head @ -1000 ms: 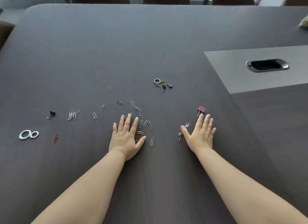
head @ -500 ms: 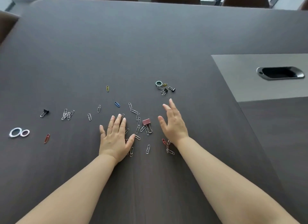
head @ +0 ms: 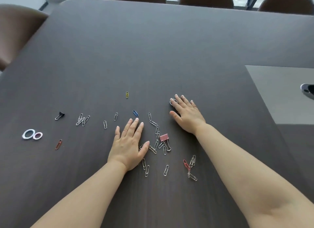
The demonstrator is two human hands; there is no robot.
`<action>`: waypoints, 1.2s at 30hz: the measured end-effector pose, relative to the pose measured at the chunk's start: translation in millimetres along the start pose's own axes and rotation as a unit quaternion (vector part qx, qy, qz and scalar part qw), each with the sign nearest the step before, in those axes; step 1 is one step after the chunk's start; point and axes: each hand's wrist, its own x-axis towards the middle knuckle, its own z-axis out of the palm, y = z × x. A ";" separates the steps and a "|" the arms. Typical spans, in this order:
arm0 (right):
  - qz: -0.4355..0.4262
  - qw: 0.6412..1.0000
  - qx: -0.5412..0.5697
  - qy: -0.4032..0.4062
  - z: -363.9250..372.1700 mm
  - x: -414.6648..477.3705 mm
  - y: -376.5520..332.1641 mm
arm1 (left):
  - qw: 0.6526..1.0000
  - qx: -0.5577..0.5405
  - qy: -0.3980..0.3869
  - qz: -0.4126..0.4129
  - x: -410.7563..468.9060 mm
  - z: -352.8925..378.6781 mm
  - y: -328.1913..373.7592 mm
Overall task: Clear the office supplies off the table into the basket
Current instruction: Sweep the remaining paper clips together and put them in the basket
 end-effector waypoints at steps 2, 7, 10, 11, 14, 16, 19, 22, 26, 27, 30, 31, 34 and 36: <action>-0.056 0.998 -0.005 -0.016 3.9 -24.2 -10.0 | 1.000 -0.008 -0.001 0.000 -0.3 -1.2 1.0; -0.089 0.974 0.209 0.004 11.1 -88.3 -30.8 | 1.000 -0.014 0.003 -0.007 0.2 -0.2 1.7; 0.012 0.967 0.226 0.117 13.2 -101.2 -37.9 | 0.999 -0.039 0.012 0.002 -2.6 -2.1 0.8; 0.042 0.975 0.191 0.101 14.4 -100.5 -39.4 | 0.998 -0.060 0.018 0.008 -4.3 -3.0 0.5; 0.095 0.992 0.084 0.011 19.7 -90.8 -40.9 | 0.992 -0.115 0.046 0.027 0.6 -10.1 -4.8; 0.099 0.994 0.040 0.003 25.0 -85.8 -41.1 | 0.991 -0.110 0.070 0.026 19.3 -21.7 -15.8; 0.095 0.995 0.037 0.017 29.3 -84.5 -40.3 | 0.997 -0.060 0.056 -0.008 68.0 -43.1 -41.7; 0.096 0.995 0.032 0.017 30.8 -84.2 -38.2 | 1.000 -0.013 -0.022 -0.017 113.4 -50.4 -57.2; 0.100 0.995 0.016 0.010 33.1 -83.4 -39.0 | 0.997 0.017 -0.076 0.000 123.7 -34.4 -46.9; 0.099 0.995 0.014 0.009 33.1 -83.3 -38.9 | 0.997 0.027 -0.069 0.014 115.4 -30.2 -41.4; 0.098 0.995 0.011 0.004 31.4 -83.5 -39.0 | 0.993 0.033 -0.073 0.087 72.7 -20.5 -30.6; 0.098 0.995 0.010 0.003 30.9 -83.8 -39.1 | 0.990 0.034 -0.075 0.112 54.6 -18.7 -29.3; 0.097 0.995 0.005 -0.004 30.8 -83.5 -39.3 | 0.984 0.007 -0.085 0.153 3.0 -18.2 -31.4; 0.098 0.995 -0.004 -0.006 30.3 -83.9 -40.0 | 0.987 -0.021 -0.084 0.134 -15.6 -21.1 -42.7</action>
